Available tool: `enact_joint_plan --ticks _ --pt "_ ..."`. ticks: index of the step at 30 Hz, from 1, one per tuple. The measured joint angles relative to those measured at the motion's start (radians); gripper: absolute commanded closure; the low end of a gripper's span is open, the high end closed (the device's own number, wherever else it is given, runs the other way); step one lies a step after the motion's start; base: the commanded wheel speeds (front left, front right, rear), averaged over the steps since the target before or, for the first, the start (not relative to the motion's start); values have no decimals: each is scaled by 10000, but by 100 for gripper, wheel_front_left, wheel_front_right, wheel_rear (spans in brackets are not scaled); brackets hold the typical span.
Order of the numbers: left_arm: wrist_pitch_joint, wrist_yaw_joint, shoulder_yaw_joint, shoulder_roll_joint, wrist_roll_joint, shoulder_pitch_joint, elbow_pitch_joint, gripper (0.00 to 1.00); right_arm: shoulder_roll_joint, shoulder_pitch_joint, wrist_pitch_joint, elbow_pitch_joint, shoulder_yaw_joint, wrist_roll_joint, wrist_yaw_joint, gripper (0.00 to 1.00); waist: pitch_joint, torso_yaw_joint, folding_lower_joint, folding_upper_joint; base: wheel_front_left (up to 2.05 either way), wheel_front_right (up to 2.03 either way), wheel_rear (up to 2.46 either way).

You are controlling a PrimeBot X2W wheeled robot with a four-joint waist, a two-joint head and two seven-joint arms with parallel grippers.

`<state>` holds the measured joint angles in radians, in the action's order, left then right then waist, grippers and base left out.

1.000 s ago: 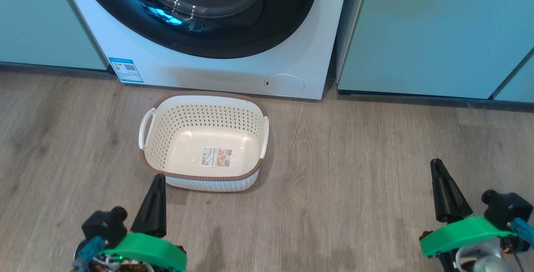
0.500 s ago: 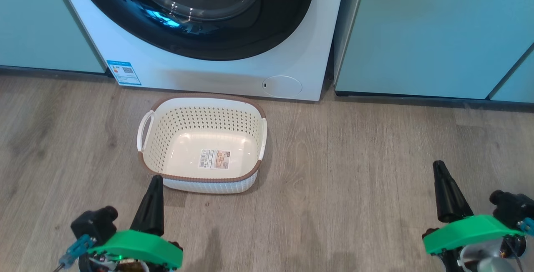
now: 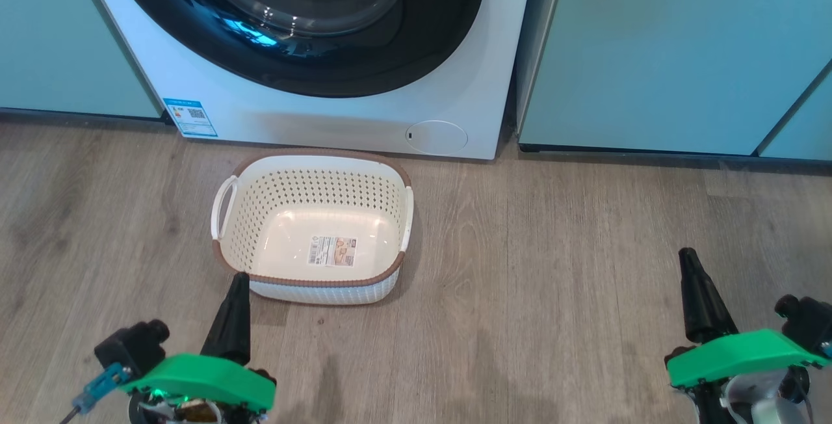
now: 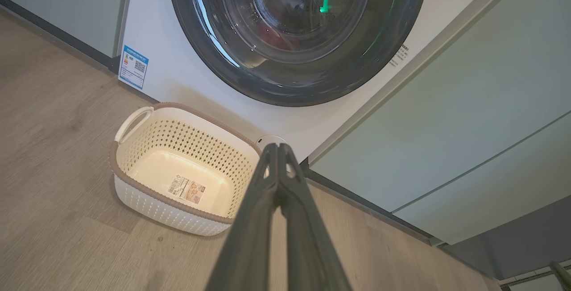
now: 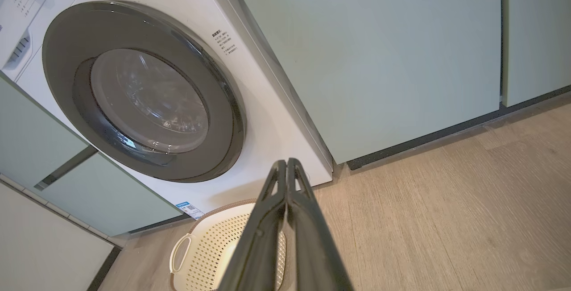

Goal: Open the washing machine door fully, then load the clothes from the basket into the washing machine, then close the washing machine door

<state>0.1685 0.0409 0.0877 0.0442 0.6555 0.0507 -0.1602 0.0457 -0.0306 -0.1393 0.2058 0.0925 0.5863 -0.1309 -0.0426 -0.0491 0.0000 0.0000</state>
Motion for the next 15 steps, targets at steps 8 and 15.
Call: enact_joint_plan --ticks 8,15 --pt "-180 21 -123 40 869 -99 -86 100 0 26 211 77 29 884 0 100 35 44 0 0 0 0 0" --pt "-366 100 -219 71 1636 -139 -186 100 0 50 362 115 46 1678 0 100 65 81 0 0 0 0 0"
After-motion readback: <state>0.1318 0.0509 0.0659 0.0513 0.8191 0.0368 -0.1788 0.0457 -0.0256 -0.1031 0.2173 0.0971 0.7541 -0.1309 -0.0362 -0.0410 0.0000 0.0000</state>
